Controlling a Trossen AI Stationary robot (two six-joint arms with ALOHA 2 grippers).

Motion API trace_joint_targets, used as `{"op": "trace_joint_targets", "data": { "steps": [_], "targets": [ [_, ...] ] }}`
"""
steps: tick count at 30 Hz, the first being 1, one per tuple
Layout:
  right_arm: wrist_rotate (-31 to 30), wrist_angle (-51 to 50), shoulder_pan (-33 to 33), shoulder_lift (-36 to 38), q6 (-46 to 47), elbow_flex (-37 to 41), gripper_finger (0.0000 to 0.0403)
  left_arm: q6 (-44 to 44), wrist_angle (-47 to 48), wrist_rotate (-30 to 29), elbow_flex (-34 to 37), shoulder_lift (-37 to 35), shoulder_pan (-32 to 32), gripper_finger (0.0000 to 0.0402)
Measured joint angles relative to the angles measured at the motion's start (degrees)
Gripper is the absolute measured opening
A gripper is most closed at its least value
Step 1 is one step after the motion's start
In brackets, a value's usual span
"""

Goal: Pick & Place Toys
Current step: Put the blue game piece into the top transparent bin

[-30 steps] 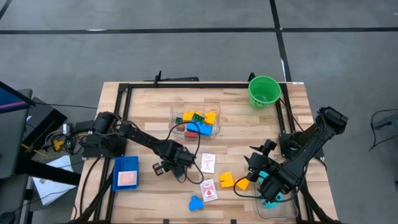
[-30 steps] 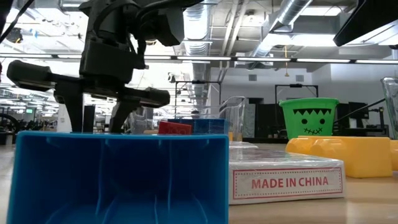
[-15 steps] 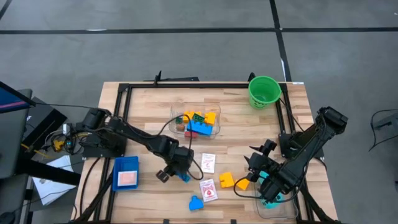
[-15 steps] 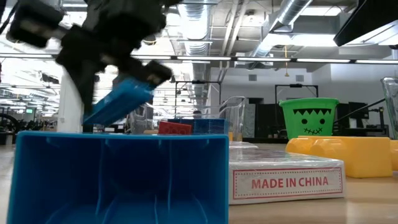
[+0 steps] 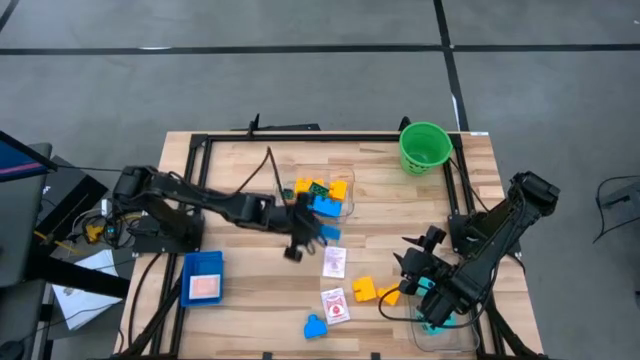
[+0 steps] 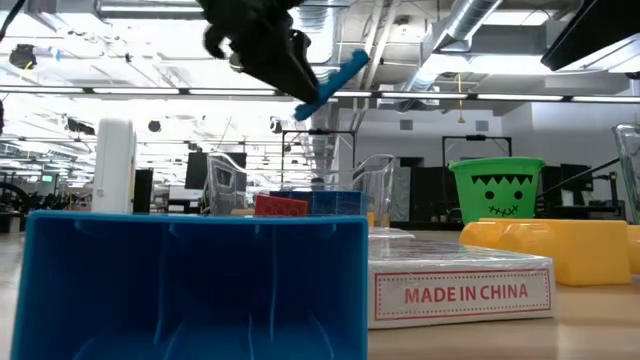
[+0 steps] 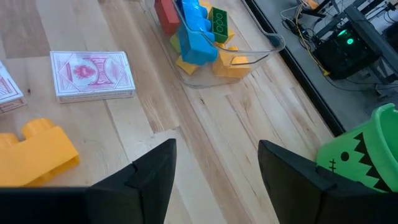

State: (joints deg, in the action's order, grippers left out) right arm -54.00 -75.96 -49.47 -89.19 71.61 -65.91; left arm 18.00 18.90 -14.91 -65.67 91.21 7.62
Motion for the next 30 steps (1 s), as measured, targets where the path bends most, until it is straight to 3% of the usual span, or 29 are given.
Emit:
{"op": "trace_joint_targets", "data": {
  "steps": [4,7,14,19,30],
  "targets": [
    [-0.7,0.1,0.1,0.0,0.4,0.0,0.0218,-1.9,0.0,-11.1,0.0,0.0,-4.4,0.0130],
    [-1.9,0.1,0.1,0.0,0.7,0.0,0.0218,-6.2,-0.3,-14.6,1.3,0.0,-8.1,0.0131],
    [-5.4,0.1,0.1,0.0,2.1,0.0,0.0218,-13.5,0.2,-13.1,6.1,0.0,-13.2,0.0131],
    [-9.1,0.1,0.6,0.0,4.1,0.0,0.0218,-14.9,0.1,-12.5,8.1,0.0,-13.6,0.0131],
    [-9.5,0.1,2.1,0.0,4.5,0.0,0.0218,-15.4,-0.4,-12.1,8.4,0.0,-13.4,0.0136]
  ]
}}
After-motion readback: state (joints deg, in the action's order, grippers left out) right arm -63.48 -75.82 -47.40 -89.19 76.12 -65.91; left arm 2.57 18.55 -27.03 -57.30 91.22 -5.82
